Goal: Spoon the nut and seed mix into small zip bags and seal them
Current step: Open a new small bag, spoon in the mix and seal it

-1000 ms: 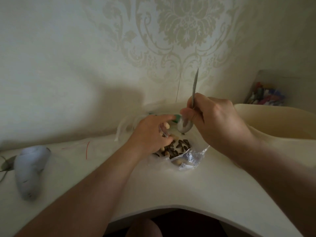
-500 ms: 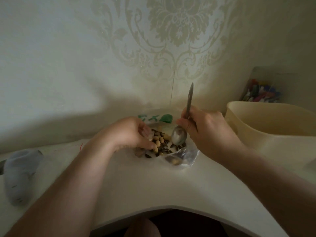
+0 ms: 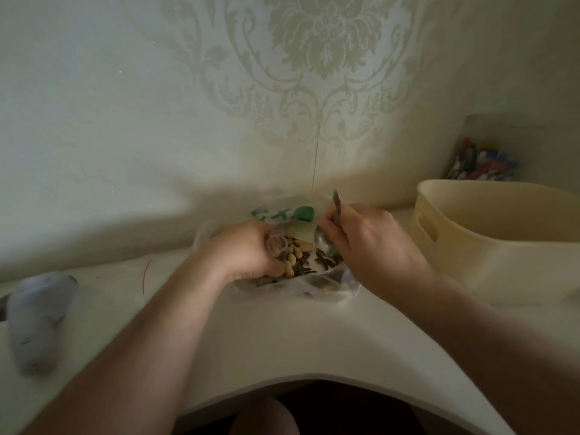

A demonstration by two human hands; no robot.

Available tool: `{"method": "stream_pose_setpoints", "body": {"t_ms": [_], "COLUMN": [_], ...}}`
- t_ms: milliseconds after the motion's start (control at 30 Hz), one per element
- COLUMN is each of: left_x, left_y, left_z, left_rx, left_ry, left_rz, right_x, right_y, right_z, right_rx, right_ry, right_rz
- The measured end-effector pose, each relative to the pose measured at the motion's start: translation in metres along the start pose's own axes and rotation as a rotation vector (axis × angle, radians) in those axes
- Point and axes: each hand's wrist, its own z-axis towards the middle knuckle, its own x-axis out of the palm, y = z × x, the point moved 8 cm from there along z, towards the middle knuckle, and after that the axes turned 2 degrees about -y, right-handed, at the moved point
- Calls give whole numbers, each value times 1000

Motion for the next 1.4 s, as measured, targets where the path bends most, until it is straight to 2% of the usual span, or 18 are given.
{"method": "stream_pose_setpoints", "body": {"t_ms": [100,233,367,467,533,600,667,733,967,1133,1400], "left_x": [7,13,20,15,4,-5,-9,-6,9,12,9], "left_y": [0,4,-4,-12,-10,-3,2,-1,-4,3,0], "left_z": [2,7,4,7,9,9,5,2,5,10,12], "left_rx": [-18,-85,-137,-97,-36,-11,-29,-12,49,40,59], "left_ry": [5,-38,-38,-39,-79,-135,-164,-169,-129,59,-47], "left_rz": [-97,-400,-746,-965,-918,-710,-493,-401,-350,-456,-553], "right_x": [4,7,7,10,11,10,7,1,-27,-42,-48], "right_y": [6,3,-26,-48,-58,-63,-64,-63,-56,-47,-34], "right_z": [-3,-7,-17,-27,-32,-36,-37,-34,-18,-4,9], "right_rx": [36,152,392,590,692,756,763,739,664,621,526], "right_ry": [-8,-17,-40,-40,-53,-72,-94,-117,-189,-168,-81], "right_rz": [75,159,268,376,451,502,505,503,485,433,366]}}
